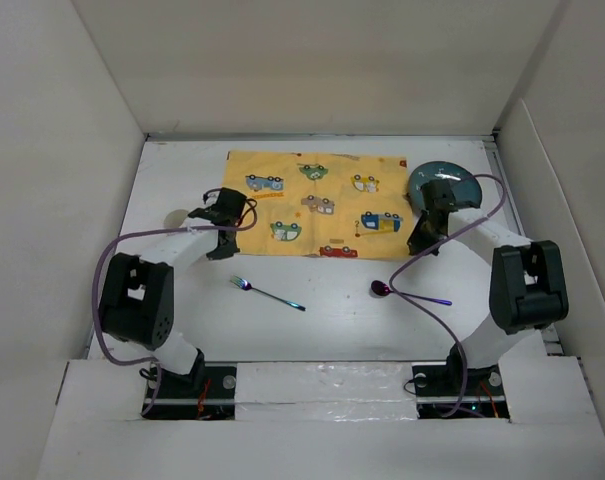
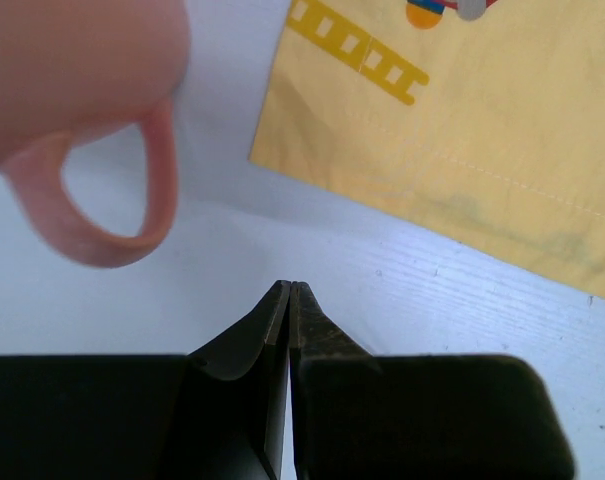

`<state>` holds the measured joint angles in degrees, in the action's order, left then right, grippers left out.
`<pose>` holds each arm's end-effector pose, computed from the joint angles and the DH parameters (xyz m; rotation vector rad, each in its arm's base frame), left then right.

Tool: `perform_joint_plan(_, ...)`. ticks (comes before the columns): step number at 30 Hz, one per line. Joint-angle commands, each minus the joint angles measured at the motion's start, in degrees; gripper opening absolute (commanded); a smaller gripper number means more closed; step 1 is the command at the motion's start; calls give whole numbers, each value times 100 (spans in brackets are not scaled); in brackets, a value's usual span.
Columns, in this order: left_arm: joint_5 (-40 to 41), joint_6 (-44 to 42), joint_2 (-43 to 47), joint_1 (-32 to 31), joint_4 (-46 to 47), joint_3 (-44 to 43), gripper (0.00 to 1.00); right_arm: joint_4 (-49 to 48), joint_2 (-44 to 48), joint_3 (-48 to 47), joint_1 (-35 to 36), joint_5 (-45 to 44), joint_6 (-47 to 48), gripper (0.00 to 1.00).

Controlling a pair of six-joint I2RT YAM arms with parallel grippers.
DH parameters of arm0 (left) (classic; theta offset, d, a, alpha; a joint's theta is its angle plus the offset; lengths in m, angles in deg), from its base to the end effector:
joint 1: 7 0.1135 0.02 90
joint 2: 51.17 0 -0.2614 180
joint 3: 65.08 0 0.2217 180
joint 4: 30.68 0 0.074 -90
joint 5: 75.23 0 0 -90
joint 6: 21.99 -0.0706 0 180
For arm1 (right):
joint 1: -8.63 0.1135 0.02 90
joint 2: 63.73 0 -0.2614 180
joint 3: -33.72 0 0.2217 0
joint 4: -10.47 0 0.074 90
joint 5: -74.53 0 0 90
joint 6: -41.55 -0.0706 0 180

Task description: Set the dinner table for one person

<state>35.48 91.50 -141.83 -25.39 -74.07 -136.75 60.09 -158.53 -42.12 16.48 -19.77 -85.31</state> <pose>0.2902 -0.0702 0.1787 -0.2287 2.5515 0.2119 0.3022 0.0363 0.1675 0.7118 2.6728 0.1029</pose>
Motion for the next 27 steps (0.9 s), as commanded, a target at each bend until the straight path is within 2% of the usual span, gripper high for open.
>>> perform_joint_plan(1,-14,25,626,108,-405,-28,0,45,480,274,5,16,83,0)
perform_joint_plan(9,-181,130,1093,108,-853,-345,0,81,788,696,-162,17,91,0)
perform_joint_plan(14,-497,51,1147,108,-546,-248,1,-77,701,811,-337,69,109,0)
perform_joint_plan(16,-463,138,692,108,-458,-388,20,-60,630,688,-338,69,109,0)
perform_joint_plan(17,-471,165,559,108,-388,-450,34,-43,595,644,-338,69,109,0)
perform_joint_plan(20,-436,262,145,108,-63,-608,63,-42,630,495,-338,104,135,0)
perform_joint_plan(23,-252,358,-110,108,219,-679,70,-103,717,503,-338,192,135,0)
perform_joint_plan(27,-426,411,-479,108,395,-775,70,-236,884,696,-338,298,144,0)
